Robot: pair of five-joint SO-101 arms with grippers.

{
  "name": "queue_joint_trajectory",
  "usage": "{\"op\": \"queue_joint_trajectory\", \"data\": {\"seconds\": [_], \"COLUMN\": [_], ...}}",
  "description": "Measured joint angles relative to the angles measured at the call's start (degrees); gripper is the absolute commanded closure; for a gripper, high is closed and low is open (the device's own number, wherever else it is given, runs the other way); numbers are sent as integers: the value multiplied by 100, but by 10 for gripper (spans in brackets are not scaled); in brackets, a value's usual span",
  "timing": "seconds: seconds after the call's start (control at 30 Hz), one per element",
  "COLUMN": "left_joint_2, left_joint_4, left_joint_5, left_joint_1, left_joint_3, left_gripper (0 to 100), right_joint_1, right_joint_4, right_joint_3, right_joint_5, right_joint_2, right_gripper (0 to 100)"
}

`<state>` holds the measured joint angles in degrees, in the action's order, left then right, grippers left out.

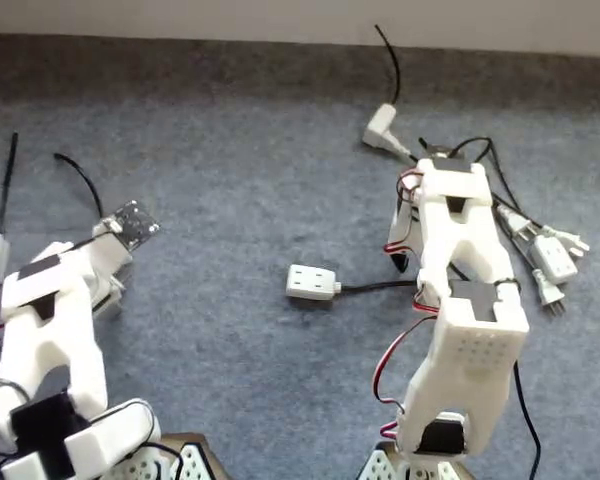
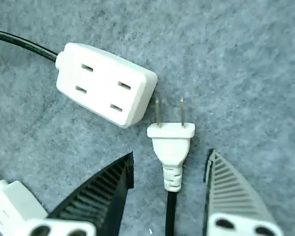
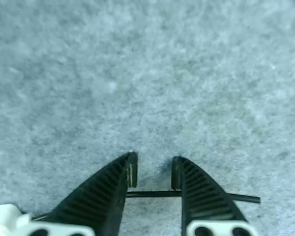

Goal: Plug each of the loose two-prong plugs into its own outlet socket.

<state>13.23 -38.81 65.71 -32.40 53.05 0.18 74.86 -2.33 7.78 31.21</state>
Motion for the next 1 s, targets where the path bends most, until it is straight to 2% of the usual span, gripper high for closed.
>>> {"op": "queue_joint_trajectory", "data": {"seconds": [0.47, 0.7, 1.0], "left_joint_2": [18, 0, 176], "left_joint_4": [-26, -809, -1178], "left_joint_5": [-149, -79, -281], "left_joint_1": [-114, 44, 167], "left_joint_3": [-510, -527, -1108], "left_gripper": [762, 762, 762], "right_joint_1": [0, 0, 0], "right_joint_4": [0, 0, 0], "right_joint_3": [0, 0, 0], "right_joint_5": [0, 0, 0], "right_joint_2": [0, 0, 0], "right_gripper": [875, 875, 875]}}
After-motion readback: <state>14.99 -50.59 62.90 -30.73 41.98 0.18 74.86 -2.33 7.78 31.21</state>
